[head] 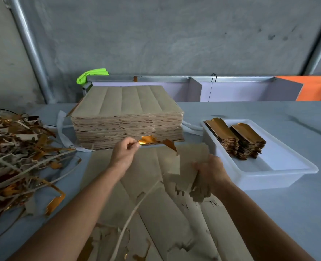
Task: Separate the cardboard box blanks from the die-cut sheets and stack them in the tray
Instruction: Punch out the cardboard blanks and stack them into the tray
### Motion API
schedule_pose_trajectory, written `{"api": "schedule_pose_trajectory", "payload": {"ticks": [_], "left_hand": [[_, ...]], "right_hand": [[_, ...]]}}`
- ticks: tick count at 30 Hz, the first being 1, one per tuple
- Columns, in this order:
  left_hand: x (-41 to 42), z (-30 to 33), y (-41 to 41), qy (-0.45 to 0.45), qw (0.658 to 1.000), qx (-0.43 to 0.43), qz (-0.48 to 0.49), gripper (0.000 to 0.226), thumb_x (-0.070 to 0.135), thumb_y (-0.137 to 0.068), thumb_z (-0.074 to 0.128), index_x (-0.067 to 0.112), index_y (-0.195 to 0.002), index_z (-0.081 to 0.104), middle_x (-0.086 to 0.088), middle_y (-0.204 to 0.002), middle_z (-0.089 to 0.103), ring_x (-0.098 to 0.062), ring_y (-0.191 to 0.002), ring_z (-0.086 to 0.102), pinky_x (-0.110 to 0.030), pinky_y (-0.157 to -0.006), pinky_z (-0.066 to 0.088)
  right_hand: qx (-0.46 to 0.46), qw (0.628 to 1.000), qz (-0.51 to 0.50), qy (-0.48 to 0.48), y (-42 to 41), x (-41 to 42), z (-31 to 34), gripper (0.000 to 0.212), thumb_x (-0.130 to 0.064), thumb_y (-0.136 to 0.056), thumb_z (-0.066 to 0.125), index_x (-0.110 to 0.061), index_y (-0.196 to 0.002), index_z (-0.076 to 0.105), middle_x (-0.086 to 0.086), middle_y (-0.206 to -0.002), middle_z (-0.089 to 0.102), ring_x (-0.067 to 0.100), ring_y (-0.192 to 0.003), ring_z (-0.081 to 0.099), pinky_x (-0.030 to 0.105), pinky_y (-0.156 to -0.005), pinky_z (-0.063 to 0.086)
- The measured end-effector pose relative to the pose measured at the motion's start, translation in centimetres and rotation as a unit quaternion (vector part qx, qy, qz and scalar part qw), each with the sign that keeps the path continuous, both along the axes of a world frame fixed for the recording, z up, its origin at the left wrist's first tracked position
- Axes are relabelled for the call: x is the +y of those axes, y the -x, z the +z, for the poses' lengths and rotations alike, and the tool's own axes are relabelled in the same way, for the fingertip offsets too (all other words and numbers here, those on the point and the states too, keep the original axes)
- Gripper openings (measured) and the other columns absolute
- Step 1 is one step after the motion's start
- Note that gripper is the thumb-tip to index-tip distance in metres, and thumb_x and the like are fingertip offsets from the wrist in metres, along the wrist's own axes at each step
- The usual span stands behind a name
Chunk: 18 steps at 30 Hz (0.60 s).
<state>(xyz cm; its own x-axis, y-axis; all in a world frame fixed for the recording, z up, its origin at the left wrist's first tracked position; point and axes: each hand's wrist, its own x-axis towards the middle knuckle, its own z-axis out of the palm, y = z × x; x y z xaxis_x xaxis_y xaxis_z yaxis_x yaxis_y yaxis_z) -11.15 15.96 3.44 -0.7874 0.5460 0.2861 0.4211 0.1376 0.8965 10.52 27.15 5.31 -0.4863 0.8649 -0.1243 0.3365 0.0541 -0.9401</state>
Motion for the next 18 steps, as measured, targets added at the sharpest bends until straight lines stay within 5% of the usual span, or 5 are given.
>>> {"api": "schedule_pose_trajectory", "payload": {"ticks": [7, 10, 12, 15, 18], "left_hand": [[-0.2, 0.3, 0.1, 0.146, 0.973, 0.132, 0.124, 0.013, 0.009, -0.091, 0.056, 0.003, -0.099, 0.064, -0.019, -0.106, 0.063, -0.034, -0.103, 0.056, -0.039, -0.087, 0.044], [-0.3, 2.2, -4.3, 0.028, 0.963, 0.264, 0.049, 0.032, 0.016, -0.087, 0.064, 0.002, -0.116, 0.060, -0.015, -0.110, 0.058, -0.024, -0.090, 0.058, -0.030, -0.082, 0.043], [-0.5, 2.6, -7.7, 0.003, 0.969, 0.226, -0.101, 0.053, 0.028, -0.079, 0.075, 0.010, -0.124, 0.054, -0.002, -0.112, 0.058, -0.011, -0.069, 0.055, -0.018, -0.069, 0.044], [-0.3, 1.4, -10.4, 0.130, 0.963, 0.094, -0.215, 0.079, 0.036, -0.066, 0.083, 0.016, -0.130, 0.040, 0.008, -0.117, 0.057, -0.005, -0.071, 0.059, -0.018, -0.067, 0.048], [-0.4, 0.1, -11.4, 0.156, 0.955, -0.075, -0.239, 0.044, 0.024, -0.078, 0.076, 0.019, -0.108, 0.044, -0.003, -0.091, 0.065, -0.011, -0.048, 0.054, -0.019, -0.044, 0.041]], "right_hand": [[0.199, 0.957, -0.132, 0.167, -0.4, 0.2, 0.0, 0.017, -0.009, -0.088, 0.063, -0.013, -0.100, 0.052, 0.005, -0.084, 0.060, 0.022, -0.079, 0.058, 0.038, -0.063, 0.049], [0.221, 0.955, -0.116, 0.161, -0.1, 0.0, 0.0, 0.019, -0.013, -0.089, 0.063, -0.015, -0.104, 0.054, 0.004, -0.088, 0.062, 0.021, -0.081, 0.060, 0.036, -0.058, 0.049], [0.250, 0.950, -0.105, 0.154, 0.1, -0.2, 0.2, 0.012, -0.014, -0.089, 0.064, -0.019, -0.096, 0.056, 0.001, -0.089, 0.063, 0.019, -0.082, 0.060, 0.036, -0.059, 0.049], [0.301, 0.936, -0.106, 0.148, 0.2, -0.6, 0.4, 0.014, -0.016, -0.088, 0.065, -0.027, -0.087, 0.057, -0.001, -0.088, 0.064, 0.019, -0.084, 0.061, 0.039, -0.064, 0.053], [0.330, 0.924, -0.111, 0.157, 0.2, -1.0, 0.5, 0.014, -0.017, -0.088, 0.065, -0.028, -0.089, 0.057, -0.001, -0.091, 0.066, 0.019, -0.087, 0.063, 0.039, -0.066, 0.054]]}}
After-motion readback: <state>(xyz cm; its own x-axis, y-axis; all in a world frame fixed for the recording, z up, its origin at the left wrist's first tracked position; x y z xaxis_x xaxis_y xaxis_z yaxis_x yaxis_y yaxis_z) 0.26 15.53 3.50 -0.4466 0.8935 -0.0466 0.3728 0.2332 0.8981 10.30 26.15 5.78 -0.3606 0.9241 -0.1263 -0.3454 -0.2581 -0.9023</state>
